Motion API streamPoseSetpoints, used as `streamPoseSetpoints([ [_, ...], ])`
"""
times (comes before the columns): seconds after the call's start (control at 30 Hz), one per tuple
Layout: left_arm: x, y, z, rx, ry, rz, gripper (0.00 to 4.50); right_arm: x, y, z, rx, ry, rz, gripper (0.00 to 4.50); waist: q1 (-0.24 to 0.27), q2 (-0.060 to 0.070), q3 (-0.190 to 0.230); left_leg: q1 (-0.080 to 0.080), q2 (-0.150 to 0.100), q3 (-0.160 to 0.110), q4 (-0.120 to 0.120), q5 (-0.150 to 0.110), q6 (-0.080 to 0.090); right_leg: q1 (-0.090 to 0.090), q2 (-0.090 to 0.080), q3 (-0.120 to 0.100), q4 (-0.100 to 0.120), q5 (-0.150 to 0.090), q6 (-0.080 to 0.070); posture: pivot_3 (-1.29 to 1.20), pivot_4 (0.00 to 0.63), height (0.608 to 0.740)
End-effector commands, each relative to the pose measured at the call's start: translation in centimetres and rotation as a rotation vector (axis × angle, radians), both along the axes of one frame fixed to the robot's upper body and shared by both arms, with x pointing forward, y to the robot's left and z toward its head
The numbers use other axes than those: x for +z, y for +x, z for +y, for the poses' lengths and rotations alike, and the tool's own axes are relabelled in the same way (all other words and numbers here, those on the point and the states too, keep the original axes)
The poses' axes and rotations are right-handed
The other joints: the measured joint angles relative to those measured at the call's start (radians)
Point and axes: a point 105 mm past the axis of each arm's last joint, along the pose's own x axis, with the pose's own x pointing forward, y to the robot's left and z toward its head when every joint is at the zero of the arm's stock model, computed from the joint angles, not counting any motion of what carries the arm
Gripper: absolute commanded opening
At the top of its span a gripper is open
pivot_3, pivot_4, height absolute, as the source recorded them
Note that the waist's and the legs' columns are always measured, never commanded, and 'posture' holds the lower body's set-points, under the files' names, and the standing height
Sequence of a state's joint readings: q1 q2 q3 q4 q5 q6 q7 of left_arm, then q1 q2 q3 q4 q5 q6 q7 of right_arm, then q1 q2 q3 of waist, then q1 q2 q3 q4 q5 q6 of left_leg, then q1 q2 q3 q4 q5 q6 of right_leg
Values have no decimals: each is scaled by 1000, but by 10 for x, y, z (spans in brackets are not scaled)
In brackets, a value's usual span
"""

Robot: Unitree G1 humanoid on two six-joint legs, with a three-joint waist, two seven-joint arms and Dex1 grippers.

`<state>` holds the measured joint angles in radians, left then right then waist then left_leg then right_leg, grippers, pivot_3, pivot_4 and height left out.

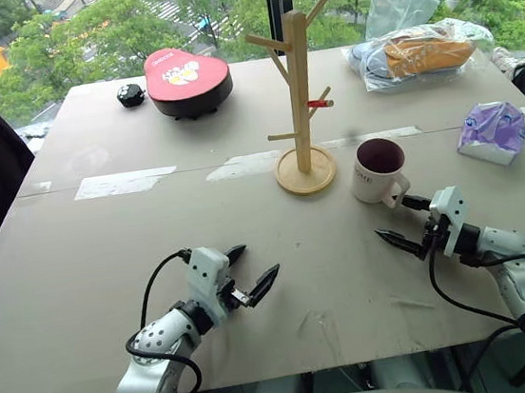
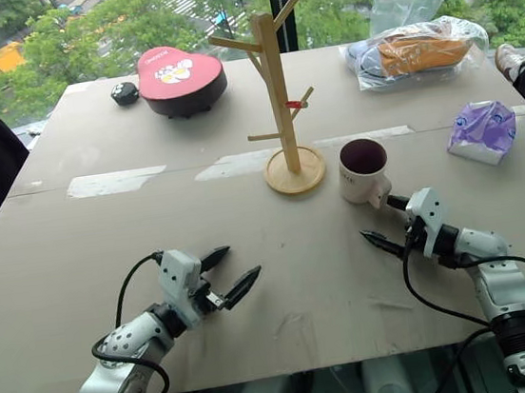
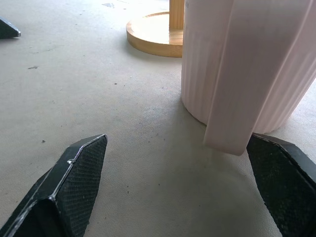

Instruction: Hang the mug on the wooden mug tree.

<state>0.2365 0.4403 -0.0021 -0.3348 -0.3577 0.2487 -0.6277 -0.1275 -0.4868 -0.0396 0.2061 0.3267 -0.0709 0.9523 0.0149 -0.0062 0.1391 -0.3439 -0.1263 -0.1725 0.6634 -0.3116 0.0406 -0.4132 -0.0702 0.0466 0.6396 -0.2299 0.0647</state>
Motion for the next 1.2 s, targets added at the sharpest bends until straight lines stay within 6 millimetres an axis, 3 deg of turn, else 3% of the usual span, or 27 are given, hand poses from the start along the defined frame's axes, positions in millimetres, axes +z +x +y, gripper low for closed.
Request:
streamPoseSetpoints([
  [0.03,-9,2,8,23,34,37,4500,5,2,-6,-90,84,14,4455,0,0,0,0,0,0,0,0,0,0,0,0,0,0,0,0,150,740],
  [0.27,3,10,-6,-100,59,-18,4500,22,-11,2,-239,237,4,4455,9,2,1,-1,0,-1,0,0,0,0,0,-1,0,0,0,0,150,740],
  [0.4,25,13,-25,-241,-3,-62,4500,31,-16,7,-417,292,-34,4455,9,2,2,-2,0,-1,0,0,0,-1,0,-1,0,0,0,0,150,740],
  [0.63,54,9,-37,-415,-111,-54,4500,34,-6,2,-593,257,-83,4455,-2,2,2,-2,-1,-1,-2,0,0,-4,1,0,0,0,0,0,150,740],
  [0.83,58,9,-39,-452,-81,-56,4500,30,1,-5,-629,204,-99,4455,-2,2,2,-2,0,-1,-4,0,0,-4,1,1,-2,0,0,0,150,740],
  [1.13,53,10,-34,-417,-58,-68,4500,28,5,0,-571,206,-90,230,-3,2,2,-2,0,0,-4,0,0,-4,1,1,-2,0,0,0,150,740],
  [1.2,51,9,-31,-406,-57,-70,4500,27,6,1,-567,205,-86,50,-3,2,2,-2,0,0,-4,0,0,-4,1,1,-3,0,0,0,150,740],
])
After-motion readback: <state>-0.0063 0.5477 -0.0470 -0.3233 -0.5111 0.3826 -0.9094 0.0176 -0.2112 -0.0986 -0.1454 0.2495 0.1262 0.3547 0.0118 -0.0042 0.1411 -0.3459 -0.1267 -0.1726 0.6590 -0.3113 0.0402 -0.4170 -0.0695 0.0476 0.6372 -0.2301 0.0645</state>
